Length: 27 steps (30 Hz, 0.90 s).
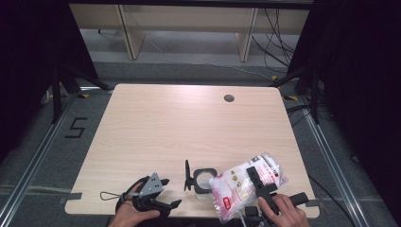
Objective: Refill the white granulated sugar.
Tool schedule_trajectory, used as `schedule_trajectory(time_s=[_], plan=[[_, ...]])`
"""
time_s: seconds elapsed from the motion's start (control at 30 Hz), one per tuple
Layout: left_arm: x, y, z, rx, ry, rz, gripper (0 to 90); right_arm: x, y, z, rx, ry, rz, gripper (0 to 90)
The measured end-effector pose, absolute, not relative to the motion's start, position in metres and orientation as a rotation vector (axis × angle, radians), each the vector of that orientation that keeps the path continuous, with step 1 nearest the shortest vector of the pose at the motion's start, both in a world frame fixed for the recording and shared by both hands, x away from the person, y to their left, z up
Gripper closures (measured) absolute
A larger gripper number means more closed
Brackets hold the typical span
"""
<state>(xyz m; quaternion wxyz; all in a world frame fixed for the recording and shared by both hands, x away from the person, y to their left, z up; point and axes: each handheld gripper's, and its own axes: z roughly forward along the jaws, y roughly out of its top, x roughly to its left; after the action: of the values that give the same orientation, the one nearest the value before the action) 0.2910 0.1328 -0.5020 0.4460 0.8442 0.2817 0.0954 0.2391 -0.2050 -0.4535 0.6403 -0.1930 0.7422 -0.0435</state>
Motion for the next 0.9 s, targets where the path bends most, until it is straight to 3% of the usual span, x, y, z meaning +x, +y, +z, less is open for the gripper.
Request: schedule_trajectory(time_s=[0.9], plan=[[0.2917, 0.1349, -0.5011, 2.100, 0.700, 0.252, 17.8, 0.2396, -0.2062, -0.4491, -0.452, 1.699, -0.136, 42.2]])
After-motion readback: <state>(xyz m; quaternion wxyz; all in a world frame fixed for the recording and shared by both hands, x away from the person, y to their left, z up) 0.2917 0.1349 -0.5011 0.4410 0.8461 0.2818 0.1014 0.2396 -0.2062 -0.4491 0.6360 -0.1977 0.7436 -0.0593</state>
